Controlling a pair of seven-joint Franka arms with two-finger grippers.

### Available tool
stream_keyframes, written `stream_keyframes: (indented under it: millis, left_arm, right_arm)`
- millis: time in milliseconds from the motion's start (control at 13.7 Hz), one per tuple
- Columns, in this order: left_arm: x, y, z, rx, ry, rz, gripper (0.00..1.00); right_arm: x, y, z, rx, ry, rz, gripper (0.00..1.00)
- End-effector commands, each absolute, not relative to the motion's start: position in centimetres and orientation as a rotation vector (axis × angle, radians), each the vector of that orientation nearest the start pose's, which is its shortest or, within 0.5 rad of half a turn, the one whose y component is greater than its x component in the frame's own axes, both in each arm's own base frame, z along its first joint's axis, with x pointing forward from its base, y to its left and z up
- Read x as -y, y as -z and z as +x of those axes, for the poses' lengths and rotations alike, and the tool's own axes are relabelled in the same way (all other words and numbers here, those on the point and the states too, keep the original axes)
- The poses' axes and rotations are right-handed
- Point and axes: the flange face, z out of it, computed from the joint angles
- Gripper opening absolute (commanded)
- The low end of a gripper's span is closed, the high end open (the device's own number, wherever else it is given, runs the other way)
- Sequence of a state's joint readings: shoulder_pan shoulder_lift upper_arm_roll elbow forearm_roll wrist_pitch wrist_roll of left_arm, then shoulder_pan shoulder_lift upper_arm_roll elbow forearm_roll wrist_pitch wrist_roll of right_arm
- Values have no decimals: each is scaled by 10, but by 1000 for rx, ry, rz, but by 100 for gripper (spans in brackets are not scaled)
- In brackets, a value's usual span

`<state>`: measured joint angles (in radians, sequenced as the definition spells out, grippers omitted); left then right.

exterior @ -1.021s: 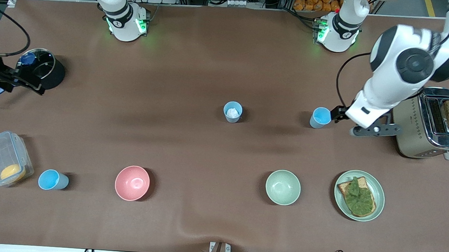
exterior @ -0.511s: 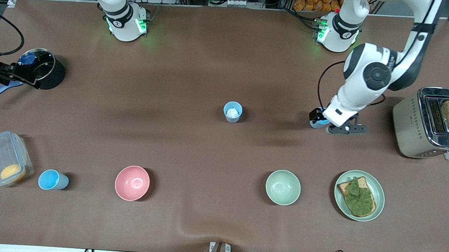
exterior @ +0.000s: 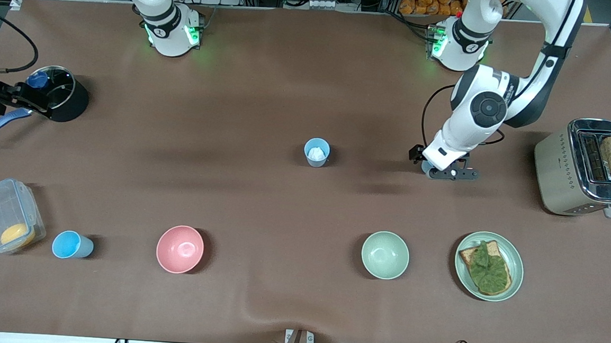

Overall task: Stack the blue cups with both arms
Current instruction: 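Reach the left gripper to the blue cup by the toaster and grasp it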

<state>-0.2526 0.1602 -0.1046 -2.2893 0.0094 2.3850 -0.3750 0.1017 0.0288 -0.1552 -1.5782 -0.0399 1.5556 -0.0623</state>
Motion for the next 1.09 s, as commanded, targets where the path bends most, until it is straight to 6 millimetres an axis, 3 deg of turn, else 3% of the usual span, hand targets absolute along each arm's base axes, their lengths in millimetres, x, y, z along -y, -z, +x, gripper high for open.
stream_keyframes:
  millis: [0, 219, 511, 802, 875, 1021]
  left_arm:
    - [189, -266, 486, 37, -93, -3142, 100]
    - [188, -260, 485, 35, -109, -3138, 100]
    - [188, -252, 484, 36, -125, -3135, 72]
    - [188, -247, 482, 34, -140, -3130, 51]
    - [187, -246, 481, 34, -145, -3128, 43]
    - [187, -247, 480, 29, -147, -3128, 14]
  right_arm:
    - [34, -611, 560, 43, -94, -3200, 100]
    - [29, -612, 559, 45, -93, -3194, 100]
    - [31, -611, 558, 37, -112, -3191, 100]
    - [20, -613, 559, 57, -101, -3192, 100]
    - [20, -613, 560, 57, -94, -3193, 100]
    - [22, -613, 561, 55, -89, -3194, 100]
